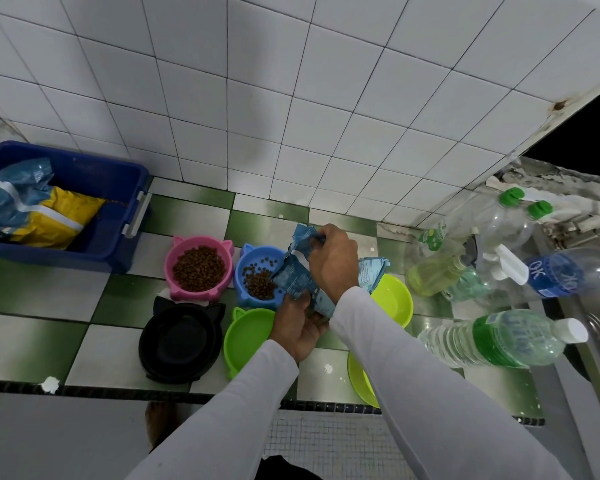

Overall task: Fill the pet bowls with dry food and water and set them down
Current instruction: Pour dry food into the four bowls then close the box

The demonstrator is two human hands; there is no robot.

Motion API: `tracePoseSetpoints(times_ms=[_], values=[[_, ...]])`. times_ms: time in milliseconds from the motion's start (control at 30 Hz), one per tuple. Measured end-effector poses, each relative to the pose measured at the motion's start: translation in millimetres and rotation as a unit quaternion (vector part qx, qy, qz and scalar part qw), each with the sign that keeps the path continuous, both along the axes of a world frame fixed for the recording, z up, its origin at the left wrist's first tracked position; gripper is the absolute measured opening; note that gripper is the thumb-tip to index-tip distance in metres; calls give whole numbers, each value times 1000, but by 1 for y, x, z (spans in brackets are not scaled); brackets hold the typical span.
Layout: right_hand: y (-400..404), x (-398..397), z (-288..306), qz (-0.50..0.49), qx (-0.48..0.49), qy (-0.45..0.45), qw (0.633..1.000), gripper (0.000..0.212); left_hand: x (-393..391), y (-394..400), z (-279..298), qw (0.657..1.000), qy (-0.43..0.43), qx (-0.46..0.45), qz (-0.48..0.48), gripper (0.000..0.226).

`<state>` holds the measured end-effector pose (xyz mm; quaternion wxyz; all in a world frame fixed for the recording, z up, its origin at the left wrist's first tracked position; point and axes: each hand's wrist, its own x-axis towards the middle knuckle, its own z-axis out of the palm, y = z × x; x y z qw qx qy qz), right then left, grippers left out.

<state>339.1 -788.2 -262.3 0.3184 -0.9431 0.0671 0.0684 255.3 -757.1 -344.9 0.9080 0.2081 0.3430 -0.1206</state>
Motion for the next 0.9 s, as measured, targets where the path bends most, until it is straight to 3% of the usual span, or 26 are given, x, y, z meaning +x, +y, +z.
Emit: tracePoseSetpoints(times_ms=[900], values=[[0,-1,4,-2,8,9,1000,20,-2,8,10,999,15,-27,-27,21]])
